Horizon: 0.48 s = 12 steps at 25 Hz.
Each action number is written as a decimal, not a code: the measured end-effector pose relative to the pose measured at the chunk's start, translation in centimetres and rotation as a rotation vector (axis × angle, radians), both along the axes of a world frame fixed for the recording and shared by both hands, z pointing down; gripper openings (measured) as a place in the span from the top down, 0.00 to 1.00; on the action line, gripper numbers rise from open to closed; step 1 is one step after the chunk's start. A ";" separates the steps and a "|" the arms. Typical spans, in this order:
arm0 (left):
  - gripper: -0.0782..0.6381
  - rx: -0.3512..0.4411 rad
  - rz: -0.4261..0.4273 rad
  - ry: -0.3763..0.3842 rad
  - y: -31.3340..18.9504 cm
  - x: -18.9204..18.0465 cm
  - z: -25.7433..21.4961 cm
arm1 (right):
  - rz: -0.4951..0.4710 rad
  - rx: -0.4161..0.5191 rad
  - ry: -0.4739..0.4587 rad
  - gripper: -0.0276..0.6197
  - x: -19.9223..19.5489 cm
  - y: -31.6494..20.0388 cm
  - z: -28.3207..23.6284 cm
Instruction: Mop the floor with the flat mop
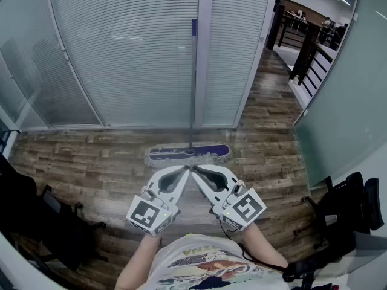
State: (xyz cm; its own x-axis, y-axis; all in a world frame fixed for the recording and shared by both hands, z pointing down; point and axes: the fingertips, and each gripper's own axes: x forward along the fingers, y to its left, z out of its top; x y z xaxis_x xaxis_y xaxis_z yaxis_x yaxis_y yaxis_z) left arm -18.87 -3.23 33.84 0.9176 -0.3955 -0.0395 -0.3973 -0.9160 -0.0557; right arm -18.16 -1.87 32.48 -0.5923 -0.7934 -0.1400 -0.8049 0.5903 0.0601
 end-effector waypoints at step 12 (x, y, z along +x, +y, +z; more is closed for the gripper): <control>0.87 -0.016 0.022 0.026 -0.7 -1.9 0.6 | -0.003 -0.055 -0.087 0.90 -1.8 -1.1 0.7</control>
